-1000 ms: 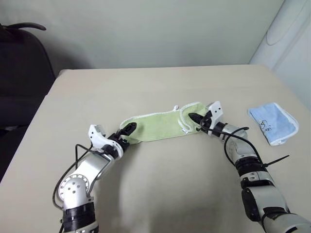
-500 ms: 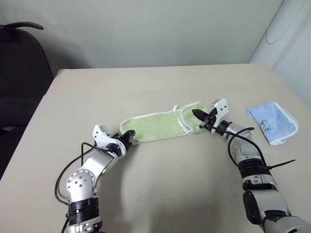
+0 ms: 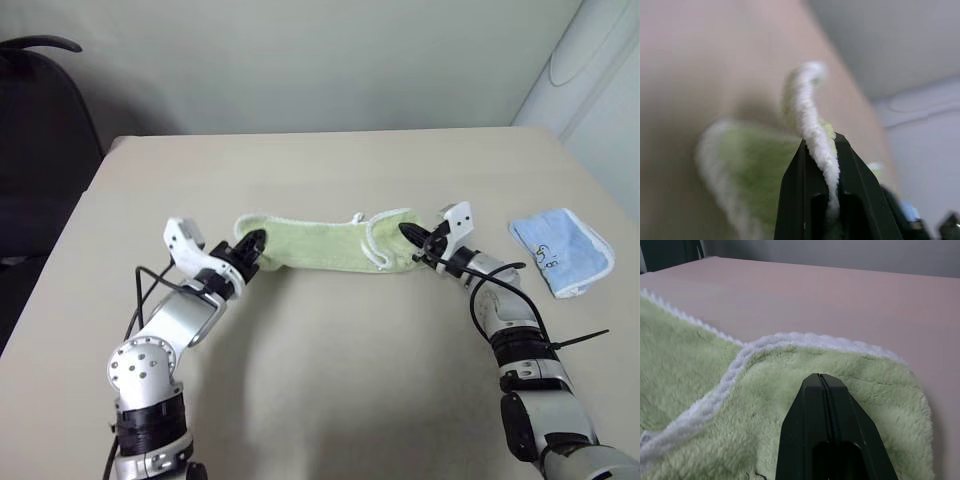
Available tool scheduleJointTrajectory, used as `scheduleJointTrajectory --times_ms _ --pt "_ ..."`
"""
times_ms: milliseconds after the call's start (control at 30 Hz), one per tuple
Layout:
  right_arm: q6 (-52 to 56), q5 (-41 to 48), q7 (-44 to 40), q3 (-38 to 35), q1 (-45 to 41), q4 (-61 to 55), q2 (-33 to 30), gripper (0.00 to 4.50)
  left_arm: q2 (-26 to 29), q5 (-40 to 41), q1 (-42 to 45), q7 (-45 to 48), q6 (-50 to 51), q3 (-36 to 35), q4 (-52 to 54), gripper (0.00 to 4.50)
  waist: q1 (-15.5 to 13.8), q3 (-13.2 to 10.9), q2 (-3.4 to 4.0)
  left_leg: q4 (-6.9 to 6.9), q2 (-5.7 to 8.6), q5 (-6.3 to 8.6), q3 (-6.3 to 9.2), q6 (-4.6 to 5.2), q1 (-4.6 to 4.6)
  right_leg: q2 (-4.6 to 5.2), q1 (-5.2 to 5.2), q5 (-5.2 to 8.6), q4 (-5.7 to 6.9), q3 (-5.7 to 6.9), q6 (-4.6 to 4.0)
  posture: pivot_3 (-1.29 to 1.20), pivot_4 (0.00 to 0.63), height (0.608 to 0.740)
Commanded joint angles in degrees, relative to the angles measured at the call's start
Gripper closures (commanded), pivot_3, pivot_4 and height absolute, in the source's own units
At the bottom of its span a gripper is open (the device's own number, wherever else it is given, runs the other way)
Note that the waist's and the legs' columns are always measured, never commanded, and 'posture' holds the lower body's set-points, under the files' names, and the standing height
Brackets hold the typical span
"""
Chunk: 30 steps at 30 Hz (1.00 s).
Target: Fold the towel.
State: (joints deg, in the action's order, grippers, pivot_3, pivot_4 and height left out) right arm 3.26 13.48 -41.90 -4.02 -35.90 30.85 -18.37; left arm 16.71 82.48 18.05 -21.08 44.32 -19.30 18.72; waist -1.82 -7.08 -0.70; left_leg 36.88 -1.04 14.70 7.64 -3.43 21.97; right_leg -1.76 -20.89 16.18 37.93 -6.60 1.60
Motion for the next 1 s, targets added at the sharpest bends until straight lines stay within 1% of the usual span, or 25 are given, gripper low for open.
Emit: scheduleJointTrajectory --times_ms 33,100,233,333,467,533,600,733,900,1000 --pt "-1.58 1.26 1.73 -2.26 -0.60 -1.64 0.10 4.50 1.69 0.50 2.75 2.02 1.52 3.25 4.48 4.44 0.01 -0.05 0.04 0.00 0.00 0.00 0.00 0.00 0.00 0.00 0.00 0.00 0.00 0.01 0.00 0.00 0.150 0.740" --pt "-2.01 1.40 2.79 -2.96 -0.89 -1.32 0.01 4.50 2.52 -0.29 4.13 2.63 2.61 5.70 4.78 4.44 0.01 -0.10 0.10 0.00 0.00 0.00 -0.01 0.00 0.00 0.00 0.00 -0.01 0.00 0.01 0.00 0.00 0.150 0.740" --pt "-3.17 1.64 6.24 -5.37 -1.82 -0.39 -0.37 4.50 4.02 -4.44 8.34 5.44 6.06 12.24 2.57 4.44 -0.02 -0.31 0.10 0.01 0.00 0.00 0.02 -0.01 0.00 0.01 0.00 -0.01 0.00 0.02 0.02 0.00 0.150 0.740" --pt "-3.45 2.15 8.74 -7.49 -1.92 -0.64 -0.62 4.50 2.29 -8.13 13.91 8.59 7.38 16.79 -1.93 4.44 -0.08 -0.39 0.13 0.04 -0.01 0.00 0.10 0.00 0.03 0.02 -0.02 -0.02 0.01 0.02 0.03 0.00 0.150 0.740" --pt "-3.92 2.30 11.13 -9.44 -1.08 -1.36 -1.20 4.50 -2.94 -14.86 23.28 14.12 7.56 22.15 -10.97 4.44 -0.24 -0.53 0.10 0.09 -0.01 0.00 0.18 0.01 0.11 0.03 -0.03 -0.05 -0.01 0.02 0.08 0.00 0.150 0.740" --pt "-4.25 2.19 12.17 -10.14 -0.34 -2.09 -1.39 4.50 -5.62 -19.24 28.04 17.61 7.22 24.80 -16.87 4.44 -0.27 -0.57 0.14 0.10 -0.02 -0.02 0.18 0.01 0.20 0.03 -0.13 -0.07 0.00 0.03 0.12 0.00 0.150 0.740" --pt "-4.22 2.21 13.37 -10.88 0.88 -3.87 -1.40 4.50 -8.28 -25.95 33.61 22.88 5.43 28.55 -25.31 4.44 -0.38 -0.59 0.14 0.14 -0.01 -0.04 0.19 0.01 0.28 0.03 -0.18 -0.09 -0.01 0.04 0.16 0.00 0.150 0.740" --pt "-3.48 2.39 15.36 -11.56 3.88 -8.33 -1.33 4.50 -13.29 -36.96 42.14 32.30 0.19 31.96 -42.10 4.44 -0.46 -0.65 0.17 0.17 -0.02 -0.06 0.18 0.04 0.42 0.04 -0.33 -0.13 -0.01 -0.06 0.25 0.00 0.150 0.740" --pt "-1.46 2.66 17.61 -12.25 8.83 -15.27 -1.20 4.50 -19.22 -49.26 50.04 41.66 -9.62 33.21 -63.78 4.44 -0.46 -0.70 0.14 0.19 -0.03 -0.07 0.12 0.08 0.56 0.04 -0.49 -0.15 -0.04 -0.19 0.37 0.00 0.150 0.740" --pt "-0.15 3.16 18.66 -12.64 10.73 -18.34 -1.28 4.50 -21.47 -54.94 52.11 44.84 -14.24 32.73 -72.88 4.44 -0.51 -0.72 0.12 0.19 -0.02 -0.08 0.08 0.13 0.59 0.04 -0.51 -0.12 -0.03 -0.30 0.46 0.00 0.150 0.740"
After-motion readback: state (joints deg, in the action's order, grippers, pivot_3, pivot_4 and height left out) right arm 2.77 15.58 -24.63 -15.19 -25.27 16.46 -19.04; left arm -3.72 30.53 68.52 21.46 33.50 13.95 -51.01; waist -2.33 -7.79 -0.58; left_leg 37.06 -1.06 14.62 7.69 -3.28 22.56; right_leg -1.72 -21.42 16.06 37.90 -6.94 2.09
